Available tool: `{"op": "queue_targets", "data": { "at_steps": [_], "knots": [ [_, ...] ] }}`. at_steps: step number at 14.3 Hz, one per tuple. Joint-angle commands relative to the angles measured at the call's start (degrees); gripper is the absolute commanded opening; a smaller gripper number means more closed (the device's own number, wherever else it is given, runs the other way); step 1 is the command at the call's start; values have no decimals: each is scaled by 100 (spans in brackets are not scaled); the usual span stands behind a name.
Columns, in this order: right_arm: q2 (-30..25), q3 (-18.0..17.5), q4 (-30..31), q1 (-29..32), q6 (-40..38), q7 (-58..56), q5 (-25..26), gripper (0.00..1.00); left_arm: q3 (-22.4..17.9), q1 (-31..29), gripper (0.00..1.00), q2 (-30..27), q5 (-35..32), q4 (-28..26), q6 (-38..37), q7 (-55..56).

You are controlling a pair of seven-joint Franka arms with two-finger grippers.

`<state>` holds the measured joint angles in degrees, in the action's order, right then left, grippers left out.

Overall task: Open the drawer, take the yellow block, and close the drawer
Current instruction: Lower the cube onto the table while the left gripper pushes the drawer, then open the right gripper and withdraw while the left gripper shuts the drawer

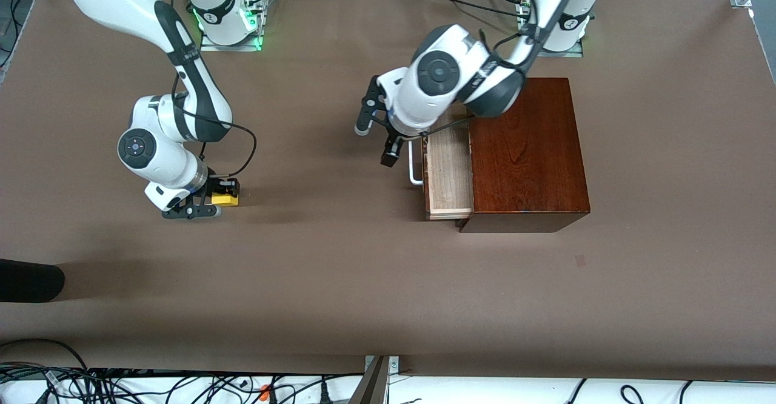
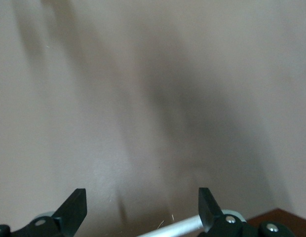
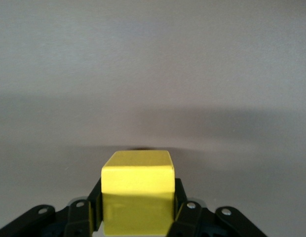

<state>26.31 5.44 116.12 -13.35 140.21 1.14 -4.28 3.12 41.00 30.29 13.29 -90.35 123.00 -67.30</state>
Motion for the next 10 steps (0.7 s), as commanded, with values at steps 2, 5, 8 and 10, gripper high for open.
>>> {"op": "queue_targets", "data": {
  "at_steps": [2, 5, 8, 10],
  "knots": [
    [93, -52, -10, 350, 164, -255, 349, 0, -84, 189, 100, 144, -494, -237, 198, 349],
    [102, -52, -1, 368, 156, -229, 340, 5, -84, 171, 100, 153, -827, -360, 101, 306],
    [-90, -52, -10, 368, 121, -149, 323, 100, -110, 84, 100, 153, -1231, -387, -372, 297],
    [-476, -61, -28, 368, -1, -228, 340, 100, -163, 5, 100, 127, -1355, -378, -689, 297]
  ]
}}
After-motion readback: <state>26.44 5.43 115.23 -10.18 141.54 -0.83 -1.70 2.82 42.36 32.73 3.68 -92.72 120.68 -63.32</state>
